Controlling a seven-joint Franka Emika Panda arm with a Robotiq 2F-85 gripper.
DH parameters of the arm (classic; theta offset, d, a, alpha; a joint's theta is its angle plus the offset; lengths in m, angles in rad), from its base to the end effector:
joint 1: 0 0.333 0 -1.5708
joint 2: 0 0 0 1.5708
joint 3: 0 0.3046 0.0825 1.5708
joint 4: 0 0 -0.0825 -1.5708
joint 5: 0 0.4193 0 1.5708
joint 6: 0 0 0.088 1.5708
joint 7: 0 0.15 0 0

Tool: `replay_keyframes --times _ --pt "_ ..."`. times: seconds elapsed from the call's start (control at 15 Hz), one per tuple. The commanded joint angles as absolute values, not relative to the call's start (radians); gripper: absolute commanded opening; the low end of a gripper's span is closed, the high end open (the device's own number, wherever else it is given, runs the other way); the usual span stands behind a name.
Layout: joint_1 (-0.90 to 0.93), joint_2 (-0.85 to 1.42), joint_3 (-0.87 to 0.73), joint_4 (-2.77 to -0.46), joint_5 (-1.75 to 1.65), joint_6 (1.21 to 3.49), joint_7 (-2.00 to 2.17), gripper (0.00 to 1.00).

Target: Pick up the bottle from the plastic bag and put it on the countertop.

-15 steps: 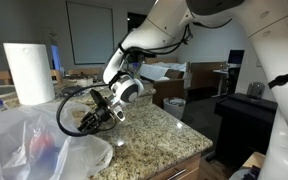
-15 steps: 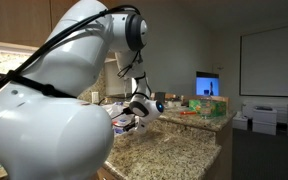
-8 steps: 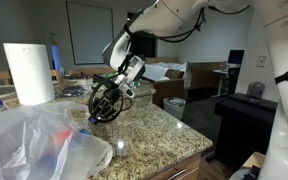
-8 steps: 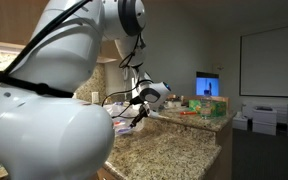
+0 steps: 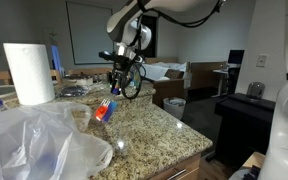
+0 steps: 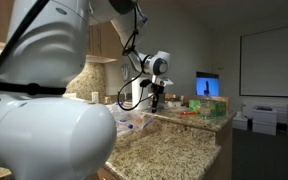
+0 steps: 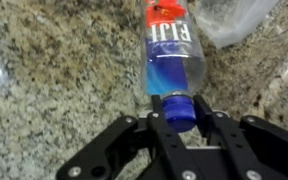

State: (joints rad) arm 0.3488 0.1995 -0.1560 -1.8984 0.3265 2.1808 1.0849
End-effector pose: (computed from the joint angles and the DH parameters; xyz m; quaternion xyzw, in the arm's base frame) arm 0.6302 0.1489 0.3375 -0.8545 0.5030 0.0380 0.1236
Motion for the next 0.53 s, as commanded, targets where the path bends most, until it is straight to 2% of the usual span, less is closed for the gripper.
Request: replay_keyframes --times 0.0,0.27,0.47 --pt "0.29 0.194 -0.075 -1.8 0.073 2.162 1.162 0.1" --pt "0.294 0.246 -0.027 -1.73 -0.195 2.188 1.174 0.1" --pt "0.311 0.283 -0.008 -1.763 -0.386 2.265 1.172 0.1"
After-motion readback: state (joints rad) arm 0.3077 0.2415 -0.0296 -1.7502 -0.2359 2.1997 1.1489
